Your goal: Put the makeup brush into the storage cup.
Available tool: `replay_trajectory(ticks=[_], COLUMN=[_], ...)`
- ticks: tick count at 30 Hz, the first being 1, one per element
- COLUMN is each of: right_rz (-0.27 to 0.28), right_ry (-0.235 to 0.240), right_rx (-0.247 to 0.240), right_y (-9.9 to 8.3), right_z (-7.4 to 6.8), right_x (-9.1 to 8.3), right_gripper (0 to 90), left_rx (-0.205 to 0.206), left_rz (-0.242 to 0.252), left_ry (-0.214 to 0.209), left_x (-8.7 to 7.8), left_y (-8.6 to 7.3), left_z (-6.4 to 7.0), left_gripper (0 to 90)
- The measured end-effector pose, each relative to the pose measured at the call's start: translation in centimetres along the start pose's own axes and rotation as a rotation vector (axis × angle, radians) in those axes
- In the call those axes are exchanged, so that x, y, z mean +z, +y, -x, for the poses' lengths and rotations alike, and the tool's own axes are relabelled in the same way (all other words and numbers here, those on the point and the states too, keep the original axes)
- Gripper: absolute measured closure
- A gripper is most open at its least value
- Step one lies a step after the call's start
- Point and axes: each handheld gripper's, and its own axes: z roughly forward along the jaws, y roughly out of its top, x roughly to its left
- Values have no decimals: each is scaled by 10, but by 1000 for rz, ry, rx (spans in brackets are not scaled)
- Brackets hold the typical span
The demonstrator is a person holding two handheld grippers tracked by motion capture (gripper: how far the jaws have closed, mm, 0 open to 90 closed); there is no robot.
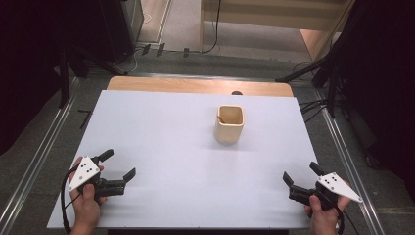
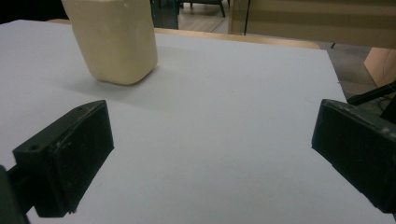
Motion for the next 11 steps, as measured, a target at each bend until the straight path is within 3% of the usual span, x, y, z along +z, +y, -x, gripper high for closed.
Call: replay_trajectory(ticks=[5,11], right_rz=[-1,6], right_ry=[4,20], right_rx=[-1,-36], right_y=[0,3], right_z=[-1,-5], right_x=[1,0], right_gripper=[0,0], left_rx=[3,7], left_rz=[-3,-6], left_ry=[-1,-8], left_x=[1,5], left_y=[0,1], left_z=[0,2], left_gripper=[9,9])
